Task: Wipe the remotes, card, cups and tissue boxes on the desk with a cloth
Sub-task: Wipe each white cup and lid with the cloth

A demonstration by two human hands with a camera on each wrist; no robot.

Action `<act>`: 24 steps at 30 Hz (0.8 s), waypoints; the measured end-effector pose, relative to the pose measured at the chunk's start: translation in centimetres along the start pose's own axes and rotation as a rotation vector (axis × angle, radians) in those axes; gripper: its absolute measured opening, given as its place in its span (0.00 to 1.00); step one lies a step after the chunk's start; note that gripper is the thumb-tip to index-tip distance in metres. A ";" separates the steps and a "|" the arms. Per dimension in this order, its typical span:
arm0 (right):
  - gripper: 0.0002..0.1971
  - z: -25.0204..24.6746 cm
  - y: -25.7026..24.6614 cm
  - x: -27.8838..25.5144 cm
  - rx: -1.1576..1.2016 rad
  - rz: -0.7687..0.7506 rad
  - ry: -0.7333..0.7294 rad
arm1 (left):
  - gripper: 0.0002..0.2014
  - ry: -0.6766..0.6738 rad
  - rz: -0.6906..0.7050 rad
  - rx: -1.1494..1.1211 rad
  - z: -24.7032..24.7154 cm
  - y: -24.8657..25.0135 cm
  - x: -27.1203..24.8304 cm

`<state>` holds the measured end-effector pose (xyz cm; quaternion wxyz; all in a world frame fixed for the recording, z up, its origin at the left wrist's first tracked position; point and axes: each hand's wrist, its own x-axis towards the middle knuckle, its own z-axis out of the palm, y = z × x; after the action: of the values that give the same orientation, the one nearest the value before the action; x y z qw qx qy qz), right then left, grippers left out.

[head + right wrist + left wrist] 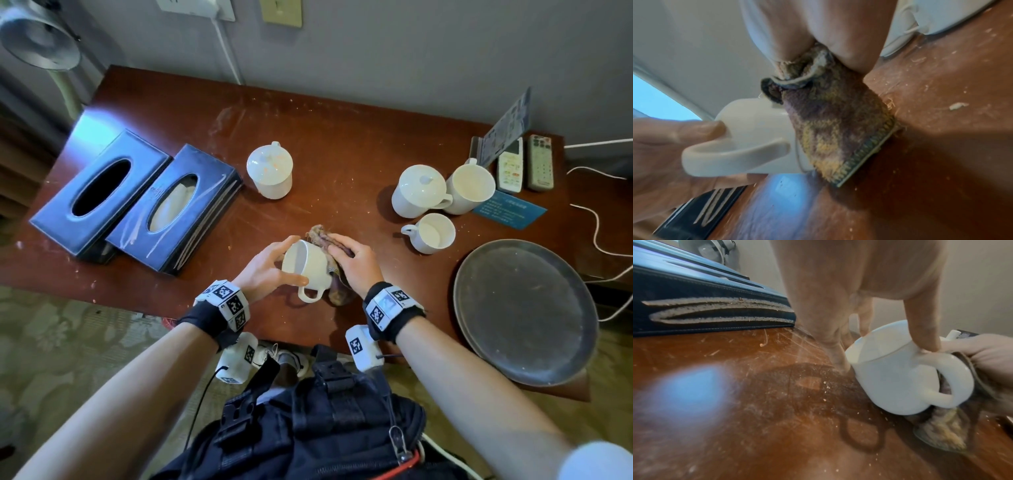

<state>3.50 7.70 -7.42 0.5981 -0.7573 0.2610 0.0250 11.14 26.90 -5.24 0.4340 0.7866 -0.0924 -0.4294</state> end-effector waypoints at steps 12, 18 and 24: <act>0.13 1.3 -1.5 -2.3 -0.100 -0.287 -0.126 | 0.46 0.037 -0.074 -0.002 0.1 -0.9 -0.1; 0.12 -0.1 -0.7 -0.4 -0.107 -0.031 -0.021 | 0.48 0.064 -0.069 0.109 0.4 -0.6 -0.8; 0.11 2.0 -2.0 -2.1 -0.200 -0.300 -0.111 | 0.44 0.060 -0.031 0.052 0.7 -1.0 -1.4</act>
<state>3.08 10.64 -5.43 0.5301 -0.8410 0.1082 0.0031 9.59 27.78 -5.33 0.4094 0.8113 -0.0781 -0.4099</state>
